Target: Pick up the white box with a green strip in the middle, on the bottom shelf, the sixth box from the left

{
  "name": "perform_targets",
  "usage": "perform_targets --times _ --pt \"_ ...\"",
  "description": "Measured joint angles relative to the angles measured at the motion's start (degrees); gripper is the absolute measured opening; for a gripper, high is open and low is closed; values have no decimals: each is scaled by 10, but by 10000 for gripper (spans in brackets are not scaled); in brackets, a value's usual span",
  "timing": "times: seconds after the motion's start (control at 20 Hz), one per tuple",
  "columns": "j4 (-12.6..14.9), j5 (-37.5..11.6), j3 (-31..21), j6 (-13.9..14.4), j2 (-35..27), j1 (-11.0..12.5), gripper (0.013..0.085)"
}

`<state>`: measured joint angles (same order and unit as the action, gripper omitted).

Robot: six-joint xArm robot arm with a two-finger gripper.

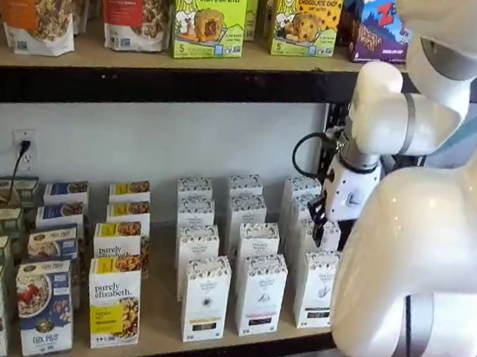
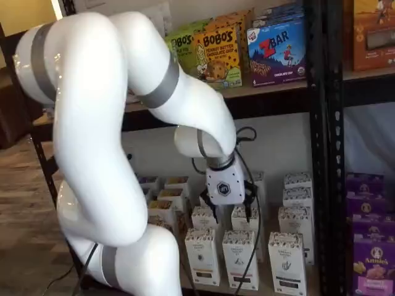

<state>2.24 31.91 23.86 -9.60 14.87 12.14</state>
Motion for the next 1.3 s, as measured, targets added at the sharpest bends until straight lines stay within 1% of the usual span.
perform_targets --times 0.1,0.2,0.25,0.3,0.35,0.45,0.5,0.55,0.65,0.75,0.8,0.85,0.9,1.05,1.15,1.2,1.3 --pt "2 -20 3 1 -22 1 850" --pt "-10 -38 9 -11 -46 3 850" --pt "1 -49 11 -2 -57 3 850" --pt "4 -60 14 0 -68 4 850" --pt "1 -74 16 -2 -78 4 850" --pt "-12 -97 19 -13 -96 3 850" --pt "-10 -107 22 -11 -105 3 850" --pt "-1 -115 25 -2 -115 3 850" --pt "32 -113 41 30 -140 1 850" --pt "73 -120 54 70 -169 -1 850" --pt "77 -125 62 74 -186 -2 850" --pt "70 -129 67 69 -199 -3 850" --pt "70 -133 72 69 -211 -4 850" --pt "86 -156 86 81 -244 2 850" --pt "83 -171 97 74 -265 6 850" --pt "86 -176 105 74 -276 9 850" --pt "111 -180 122 91 -296 17 850"
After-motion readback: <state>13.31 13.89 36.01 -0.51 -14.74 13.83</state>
